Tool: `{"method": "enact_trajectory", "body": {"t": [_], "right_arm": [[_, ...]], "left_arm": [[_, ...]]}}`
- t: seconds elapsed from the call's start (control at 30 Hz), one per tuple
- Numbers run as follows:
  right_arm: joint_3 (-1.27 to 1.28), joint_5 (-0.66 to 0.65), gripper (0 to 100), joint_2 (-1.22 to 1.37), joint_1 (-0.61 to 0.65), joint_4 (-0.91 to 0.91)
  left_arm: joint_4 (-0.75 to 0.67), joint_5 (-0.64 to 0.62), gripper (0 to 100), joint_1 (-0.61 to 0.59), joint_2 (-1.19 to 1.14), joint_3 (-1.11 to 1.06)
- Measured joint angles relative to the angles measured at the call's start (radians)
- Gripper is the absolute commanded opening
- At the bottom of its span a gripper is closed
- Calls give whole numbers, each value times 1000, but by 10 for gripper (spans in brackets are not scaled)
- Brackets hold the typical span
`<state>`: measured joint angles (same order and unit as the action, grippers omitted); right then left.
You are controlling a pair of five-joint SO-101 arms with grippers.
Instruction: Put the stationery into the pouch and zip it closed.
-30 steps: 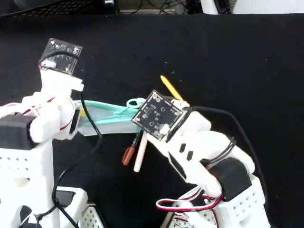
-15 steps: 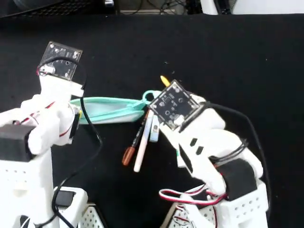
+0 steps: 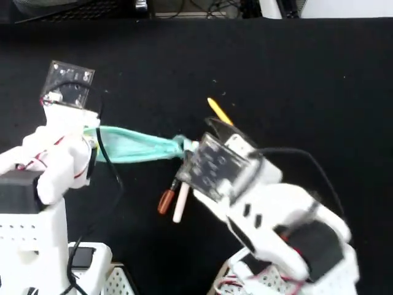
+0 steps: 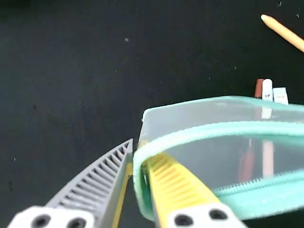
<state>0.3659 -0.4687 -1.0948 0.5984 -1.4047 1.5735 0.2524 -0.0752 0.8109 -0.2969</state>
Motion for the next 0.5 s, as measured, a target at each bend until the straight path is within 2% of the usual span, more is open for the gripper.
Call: {"method": "enact_trajectory", "body": {"t": [0.13, 0.23, 0.37, 0.5], "right_arm": [[-155, 0, 223, -12, 5, -110], [-166, 17, 152, 8, -112, -123], [-29, 101, 141, 160, -302, -84], [201, 172, 139, 315, -338, 60]], "left_arm": [[-78, 3, 29, -2, 3, -55], [-117, 3, 29, -2, 6, -77], [-135, 3, 29, -63, 8, -95], [-144, -2, 29, -178, 6, -98]]}}
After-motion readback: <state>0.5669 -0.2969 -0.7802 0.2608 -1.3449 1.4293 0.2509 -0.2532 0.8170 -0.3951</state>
